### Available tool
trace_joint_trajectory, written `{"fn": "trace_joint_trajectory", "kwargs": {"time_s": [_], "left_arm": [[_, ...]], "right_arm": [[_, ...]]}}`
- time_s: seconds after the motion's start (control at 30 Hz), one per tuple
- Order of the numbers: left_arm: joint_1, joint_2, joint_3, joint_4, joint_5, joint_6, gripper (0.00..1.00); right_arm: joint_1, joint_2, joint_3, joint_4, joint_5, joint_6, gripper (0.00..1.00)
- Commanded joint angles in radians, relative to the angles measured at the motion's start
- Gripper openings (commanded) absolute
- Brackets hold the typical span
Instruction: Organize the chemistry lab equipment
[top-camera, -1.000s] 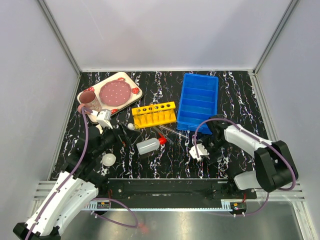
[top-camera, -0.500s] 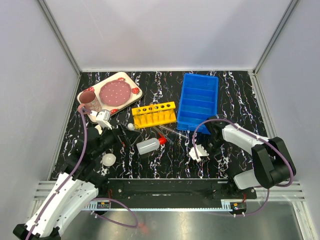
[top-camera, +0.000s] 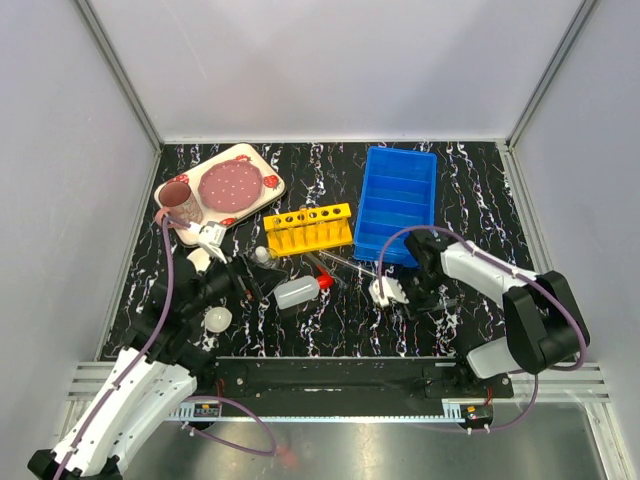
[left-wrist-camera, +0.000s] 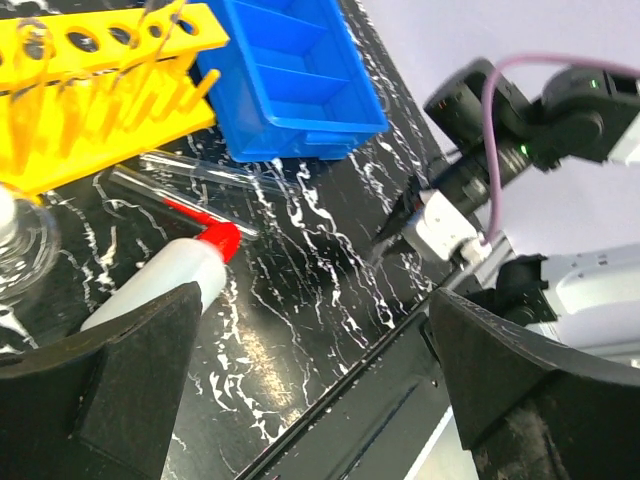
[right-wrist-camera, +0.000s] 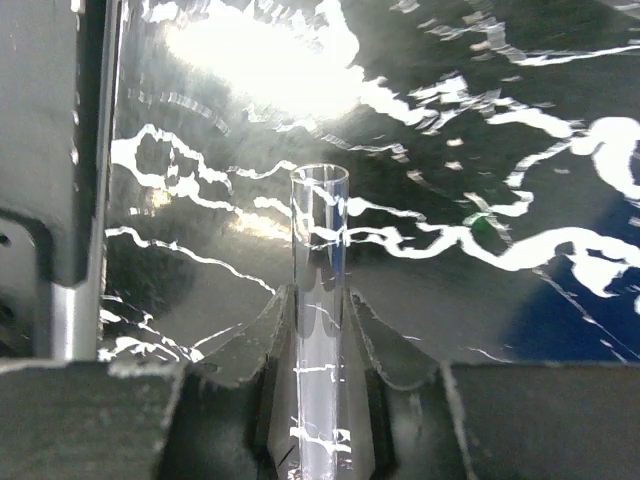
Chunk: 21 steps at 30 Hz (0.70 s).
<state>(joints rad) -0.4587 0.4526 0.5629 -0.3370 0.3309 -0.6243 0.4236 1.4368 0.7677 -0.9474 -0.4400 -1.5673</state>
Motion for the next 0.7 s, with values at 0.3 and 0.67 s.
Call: {"fn": "trace_joint_trajectory", "kwargs": {"time_s": [0.3,0.67], "left_arm": [[-0.096,0.069,-0.116,0.438,0.172,-0.126,0.99],[-0.501,0.362,-0.135,0.845,-0.225,-0.078,0.99]], "right_arm": [[0.009,0.017,0.447,-0.139,-0.406,0.82,0.16],[-0.138,0.073,0.617,0.046,-0.66,1.281,0.17]]}}
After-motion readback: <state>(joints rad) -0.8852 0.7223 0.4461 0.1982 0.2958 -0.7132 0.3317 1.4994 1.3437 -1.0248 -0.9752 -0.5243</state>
